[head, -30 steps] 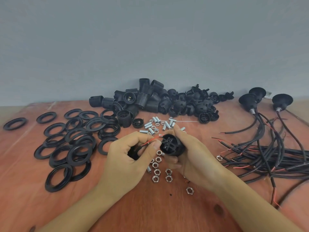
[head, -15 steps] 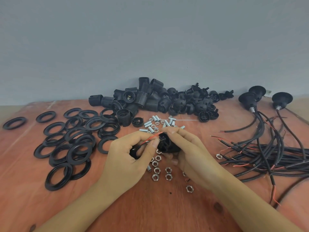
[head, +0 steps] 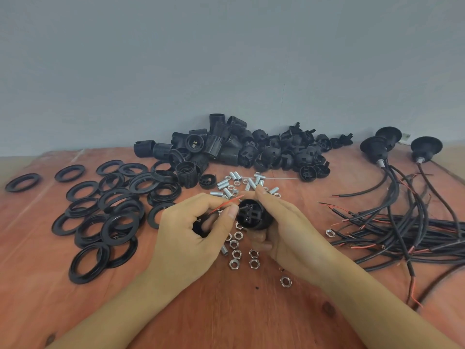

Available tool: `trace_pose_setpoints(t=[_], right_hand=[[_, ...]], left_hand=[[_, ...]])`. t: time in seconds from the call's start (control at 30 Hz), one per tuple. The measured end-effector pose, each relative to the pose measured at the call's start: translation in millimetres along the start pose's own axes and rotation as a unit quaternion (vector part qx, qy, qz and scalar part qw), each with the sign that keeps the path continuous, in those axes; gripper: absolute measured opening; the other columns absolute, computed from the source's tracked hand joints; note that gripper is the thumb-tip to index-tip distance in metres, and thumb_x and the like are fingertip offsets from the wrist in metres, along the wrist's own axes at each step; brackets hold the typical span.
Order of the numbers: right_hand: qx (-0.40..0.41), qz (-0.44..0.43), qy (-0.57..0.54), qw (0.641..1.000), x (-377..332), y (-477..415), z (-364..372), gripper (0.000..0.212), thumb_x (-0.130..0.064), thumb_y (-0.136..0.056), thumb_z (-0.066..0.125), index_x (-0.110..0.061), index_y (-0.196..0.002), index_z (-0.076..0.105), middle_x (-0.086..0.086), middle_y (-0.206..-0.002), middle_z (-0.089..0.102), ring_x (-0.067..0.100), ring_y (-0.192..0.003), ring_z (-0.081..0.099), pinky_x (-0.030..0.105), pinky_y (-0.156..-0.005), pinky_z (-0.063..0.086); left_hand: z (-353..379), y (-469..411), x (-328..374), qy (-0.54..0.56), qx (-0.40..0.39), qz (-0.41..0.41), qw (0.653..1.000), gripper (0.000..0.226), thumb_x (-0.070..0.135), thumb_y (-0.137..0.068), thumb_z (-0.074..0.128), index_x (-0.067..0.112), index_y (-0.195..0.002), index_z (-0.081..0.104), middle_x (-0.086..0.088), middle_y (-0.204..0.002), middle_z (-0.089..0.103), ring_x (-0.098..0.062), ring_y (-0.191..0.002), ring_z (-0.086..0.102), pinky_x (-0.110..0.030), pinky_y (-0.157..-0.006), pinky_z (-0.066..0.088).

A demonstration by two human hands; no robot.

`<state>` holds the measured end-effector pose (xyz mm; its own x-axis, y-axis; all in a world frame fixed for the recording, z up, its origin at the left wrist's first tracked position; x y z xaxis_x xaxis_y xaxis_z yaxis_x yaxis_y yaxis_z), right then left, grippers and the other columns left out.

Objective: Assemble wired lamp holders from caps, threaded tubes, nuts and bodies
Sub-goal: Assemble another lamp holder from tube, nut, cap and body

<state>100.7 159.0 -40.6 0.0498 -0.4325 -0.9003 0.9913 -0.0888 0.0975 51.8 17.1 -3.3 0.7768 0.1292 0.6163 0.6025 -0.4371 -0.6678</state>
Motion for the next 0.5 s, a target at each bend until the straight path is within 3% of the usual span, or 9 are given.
trace_pose_setpoints(t=[0.2, 0.33, 0.5], right_hand=[[0.013, -0.020, 0.014, 1.000, 1.3, -0.6, -0.5, 0.050, -0.047, -0.084, 0.060, -0.011, -0.117, 0.066, -0.002, -0.071, 0.059, 0.010, -0.054, 0.042, 0.021, -0.047, 0.033], [0.037, -0.053, 0.030, 0.997, 0.7, -0.4, 0.1, 0.045, -0.050, -0.073, 0.066, -0.017, -0.103, 0.072, -0.004, -0.069, 0.060, 0.010, -0.053, 0.047, 0.020, -0.047, 0.036], [0.072, -0.117, 0.082, 0.987, -1.4, 1.4, 2.9, 0.042, -0.048, -0.075, 0.062, -0.016, -0.102, 0.069, -0.007, -0.073, 0.065, 0.003, -0.055, 0.055, 0.013, -0.048, 0.042]], left_hand=[[0.9, 0.4, 2.4, -0.001, -0.007, -0.001, 1.000, 0.010, 0.021, -0.088, 0.066, 0.018, -0.080, 0.072, 0.011, -0.050, 0.037, -0.016, -0.047, 0.047, -0.037, -0.050, 0.044], [1.2, 0.0, 1.1, -0.004, -0.006, -0.002, 1.000, 0.011, 0.021, -0.087, 0.066, 0.017, -0.078, 0.071, 0.012, -0.050, 0.037, -0.016, -0.046, 0.049, -0.037, -0.049, 0.045], [1.9, -0.3, -1.0, -0.016, -0.009, 0.006, 1.000, 0.008, 0.019, -0.087, 0.066, 0.017, -0.081, 0.070, 0.012, -0.055, 0.047, -0.011, -0.052, 0.050, -0.019, -0.053, 0.042]])
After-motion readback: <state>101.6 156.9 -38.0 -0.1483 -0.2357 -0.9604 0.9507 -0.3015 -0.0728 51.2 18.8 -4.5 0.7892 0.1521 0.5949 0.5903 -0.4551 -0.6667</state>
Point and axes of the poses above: each hand's wrist, its own y-axis away from the middle knuckle, its own z-axis out of the palm, x = y × z, the point moved 4 cm from there along -y, towards the middle knuckle
